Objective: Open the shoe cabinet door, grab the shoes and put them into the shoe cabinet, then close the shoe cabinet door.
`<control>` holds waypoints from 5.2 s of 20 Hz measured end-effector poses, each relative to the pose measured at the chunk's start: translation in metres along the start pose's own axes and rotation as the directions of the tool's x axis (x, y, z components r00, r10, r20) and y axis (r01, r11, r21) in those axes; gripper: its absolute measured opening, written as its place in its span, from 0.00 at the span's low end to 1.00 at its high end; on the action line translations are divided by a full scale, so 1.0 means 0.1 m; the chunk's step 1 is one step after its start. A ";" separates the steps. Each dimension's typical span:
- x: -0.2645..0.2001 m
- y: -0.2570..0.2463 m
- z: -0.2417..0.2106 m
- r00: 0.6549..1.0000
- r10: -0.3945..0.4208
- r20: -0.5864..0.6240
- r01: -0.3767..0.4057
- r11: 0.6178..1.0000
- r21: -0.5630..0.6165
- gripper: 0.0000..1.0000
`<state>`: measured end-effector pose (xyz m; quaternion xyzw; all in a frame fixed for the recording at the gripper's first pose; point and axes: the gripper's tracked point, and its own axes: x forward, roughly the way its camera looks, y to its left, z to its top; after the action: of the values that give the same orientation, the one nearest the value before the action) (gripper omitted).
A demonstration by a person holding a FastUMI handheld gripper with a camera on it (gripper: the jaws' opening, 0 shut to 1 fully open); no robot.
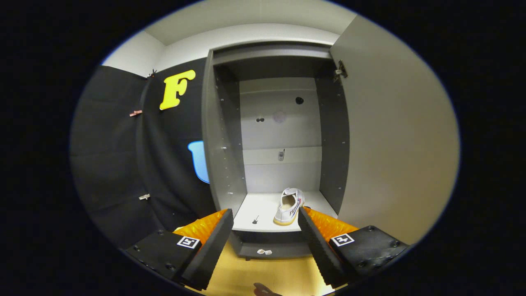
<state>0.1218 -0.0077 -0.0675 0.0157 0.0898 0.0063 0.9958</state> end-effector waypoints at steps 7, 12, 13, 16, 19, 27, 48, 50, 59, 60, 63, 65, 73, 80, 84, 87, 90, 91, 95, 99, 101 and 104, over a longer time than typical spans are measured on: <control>-1.14 -0.12 0.13 0.998 0.043 0.055 -0.044 0.999 0.023 0.99; -1.80 -0.67 0.12 0.995 0.083 0.052 -0.083 0.997 0.003 0.99; -1.92 -0.81 0.11 0.994 0.092 0.052 -0.093 0.996 0.001 0.99; -2.16 -1.27 0.17 0.992 0.096 0.087 -0.095 0.995 -0.015 0.99; -2.22 -1.71 0.15 0.993 0.065 0.100 -0.065 0.998 0.000 0.99; -1.91 -2.54 0.04 0.995 0.024 0.092 -0.030 0.998 0.058 0.98; -1.16 -1.82 -0.07 0.977 0.203 0.069 -0.204 0.979 0.011 0.98; -1.06 -1.66 -0.11 0.978 0.201 0.062 -0.203 0.979 0.031 0.98; -0.81 -1.10 -0.15 0.985 0.162 0.066 -0.166 0.984 0.062 0.98; -0.76 -1.03 -0.15 0.985 0.158 0.067 -0.162 0.985 0.059 0.98; -0.66 -0.83 -0.17 0.987 0.148 0.066 -0.152 0.987 0.054 0.98; -0.58 -0.70 -0.17 0.987 0.146 0.068 -0.150 0.987 0.053 0.98; -0.32 -0.30 -0.21 0.987 0.141 0.073 -0.145 0.988 0.057 0.98; -0.08 0.10 -0.26 0.978 0.196 0.068 -0.200 0.978 0.052 0.98; -0.02 0.34 -0.19 0.971 0.221 0.089 -0.225 0.974 0.038 0.98; -0.03 0.42 -0.13 0.967 0.225 0.119 -0.229 0.973 0.022 0.98; -0.05 0.44 -0.09 0.967 0.215 0.137 -0.218 0.976 0.002 0.98; -0.06 0.45 -0.08 0.967 0.212 0.141 -0.214 0.977 -0.002 0.98; -0.12 0.47 -0.03 0.965 0.208 0.159 -0.208 0.978 -0.015 0.98; -0.19 0.45 -0.01 0.963 0.208 0.172 -0.206 0.978 -0.034 0.98; -0.23 0.43 -0.01 0.963 0.207 0.176 -0.203 0.978 -0.039 0.98; -0.28 0.43 -0.01 0.963 0.205 0.177 -0.200 0.979 -0.045 0.98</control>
<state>0.0941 0.0343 -0.0617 0.0123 -0.0029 0.1080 0.9941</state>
